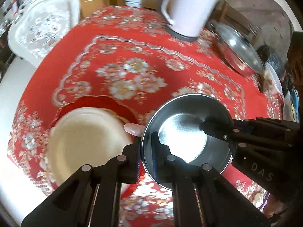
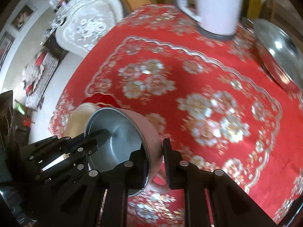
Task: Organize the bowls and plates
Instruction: 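Lift the steel pot with both tools and carry it over the stack, then lower the steel pot into the cream bowl and open both tools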
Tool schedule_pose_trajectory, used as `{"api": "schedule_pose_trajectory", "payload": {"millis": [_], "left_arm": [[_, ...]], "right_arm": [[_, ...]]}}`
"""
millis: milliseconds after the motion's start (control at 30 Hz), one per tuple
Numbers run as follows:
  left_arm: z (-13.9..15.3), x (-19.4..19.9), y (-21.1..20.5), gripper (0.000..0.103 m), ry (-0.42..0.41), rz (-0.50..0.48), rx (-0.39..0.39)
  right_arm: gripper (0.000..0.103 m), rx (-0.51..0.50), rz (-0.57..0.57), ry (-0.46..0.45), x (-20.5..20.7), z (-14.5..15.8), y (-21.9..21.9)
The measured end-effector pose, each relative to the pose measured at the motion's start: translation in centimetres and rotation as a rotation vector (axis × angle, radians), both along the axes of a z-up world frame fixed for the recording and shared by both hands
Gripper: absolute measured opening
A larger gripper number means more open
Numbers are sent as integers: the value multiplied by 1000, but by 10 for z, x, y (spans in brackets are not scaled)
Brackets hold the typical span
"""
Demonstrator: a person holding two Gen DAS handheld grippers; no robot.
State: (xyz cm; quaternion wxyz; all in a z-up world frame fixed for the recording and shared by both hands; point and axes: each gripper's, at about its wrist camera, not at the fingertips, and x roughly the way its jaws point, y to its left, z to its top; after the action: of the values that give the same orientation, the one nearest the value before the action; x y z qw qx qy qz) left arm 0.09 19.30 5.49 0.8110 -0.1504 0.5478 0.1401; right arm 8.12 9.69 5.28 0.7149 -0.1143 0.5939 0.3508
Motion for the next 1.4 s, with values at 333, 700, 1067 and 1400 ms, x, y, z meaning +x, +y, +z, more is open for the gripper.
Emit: {"api": "schedule_pose_trajectory", "payload": {"millis": [333,700,1067,1400], "left_arm": [[12,-34,64,8,-17,140,13],[8,-49,85,8,-6,183,20],[-5,-59,99,8,42,210,28],[-26,-66,103,8,88,218,30]], "right_arm": [[16,11,142,-28,-31,15,78],[17,6,186,-8,-42,8,103],[18,-14,221,45,-53,-15,122],[20,-54,249,92,-60,-40,135]]}}
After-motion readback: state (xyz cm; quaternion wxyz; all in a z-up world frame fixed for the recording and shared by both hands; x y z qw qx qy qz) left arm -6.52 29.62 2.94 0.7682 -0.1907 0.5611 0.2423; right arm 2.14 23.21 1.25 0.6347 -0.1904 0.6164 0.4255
